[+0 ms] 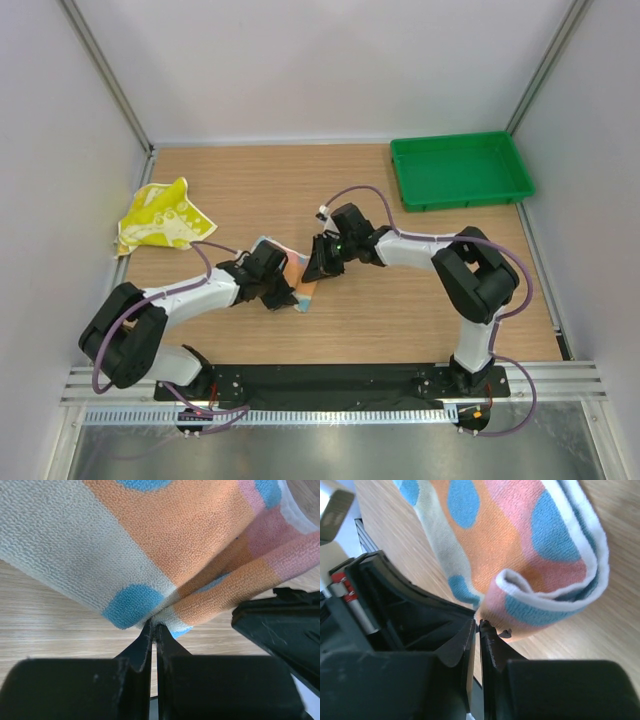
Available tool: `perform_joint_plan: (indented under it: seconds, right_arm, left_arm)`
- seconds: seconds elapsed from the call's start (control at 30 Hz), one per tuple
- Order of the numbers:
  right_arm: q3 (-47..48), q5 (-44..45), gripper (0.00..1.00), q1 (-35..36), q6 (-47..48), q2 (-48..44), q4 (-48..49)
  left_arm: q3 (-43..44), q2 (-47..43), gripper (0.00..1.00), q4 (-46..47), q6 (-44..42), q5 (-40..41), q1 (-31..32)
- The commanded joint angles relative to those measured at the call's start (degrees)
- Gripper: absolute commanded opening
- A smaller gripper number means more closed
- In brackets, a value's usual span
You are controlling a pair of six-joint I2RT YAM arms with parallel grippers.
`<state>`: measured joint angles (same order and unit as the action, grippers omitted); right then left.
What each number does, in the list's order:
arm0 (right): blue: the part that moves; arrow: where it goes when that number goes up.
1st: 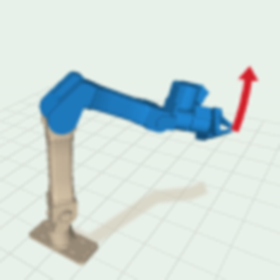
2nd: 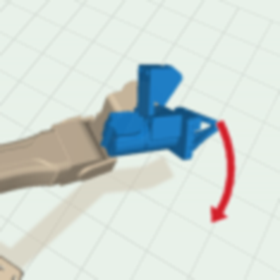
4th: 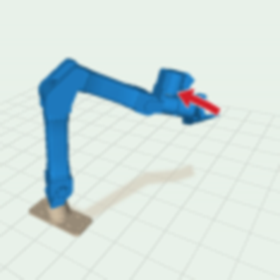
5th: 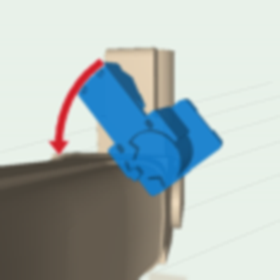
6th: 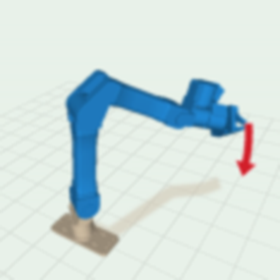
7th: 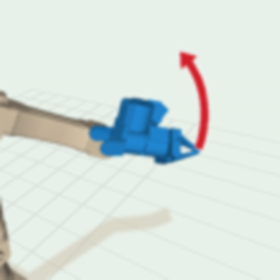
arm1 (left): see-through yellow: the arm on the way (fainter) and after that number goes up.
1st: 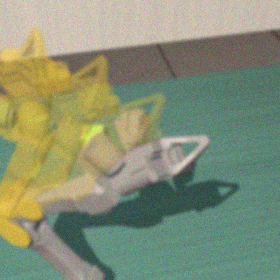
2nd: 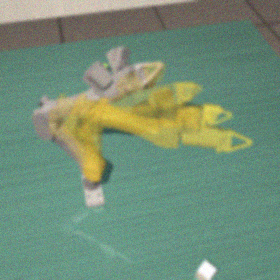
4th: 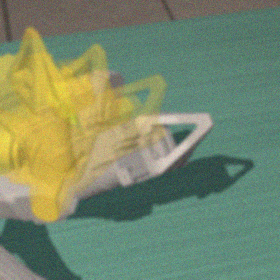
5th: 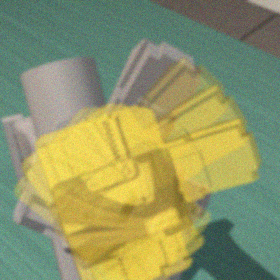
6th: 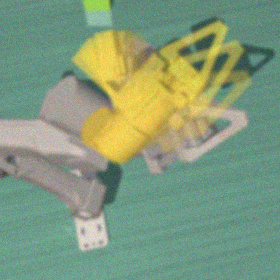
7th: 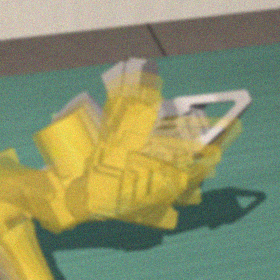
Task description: Roll the towels
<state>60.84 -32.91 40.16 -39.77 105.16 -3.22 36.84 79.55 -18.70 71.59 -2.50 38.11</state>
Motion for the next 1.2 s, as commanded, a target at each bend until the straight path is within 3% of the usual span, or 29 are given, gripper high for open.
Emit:
perform_joint_plan:
  seconds: [0.0, 0.43, 0.7, 0.87, 1.03, 1.13, 1.17]
  right_arm:
    - [2.88, -0.67, 0.15, 0.00, 1.18, 1.44, 2.96]
    - [0.60, 1.18, 0.10, -7.73, 2.94, 5.40, 6.30]
    - [-2.04, 2.40, 0.08, -7.91, 3.20, 5.58, 6.83]
    - [-2.22, 7.40, 0.08, -8.43, 5.31, 2.07, 2.45]
    - [0.15, 17.07, 0.09, -9.75, 9.09, -2.59, -9.68]
    - [0.16, 21.03, 0.14, -9.75, 10.23, -6.63, -13.82]
    - [-0.63, 21.56, 0.20, -9.75, 10.06, -9.34, -14.61]
  left_arm:
    - [2.36, 0.26, 0.01, -3.36, -3.65, 2.06, -0.40]
    - [3.85, 1.75, 0.00, -4.86, -6.11, 3.21, -0.40]
    - [4.99, 3.33, 0.01, -4.77, -7.87, 2.85, -0.40]
    - [6.49, 5.61, 0.00, -4.68, -9.19, 1.20, -0.40]
    - [8.33, 7.81, 0.00, -4.68, -10.59, -0.39, -0.40]
    - [9.04, 8.60, 0.00, -4.68, -11.21, -1.19, -0.40]
    - [9.39, 8.78, 0.01, -5.03, -11.56, -1.36, -0.40]
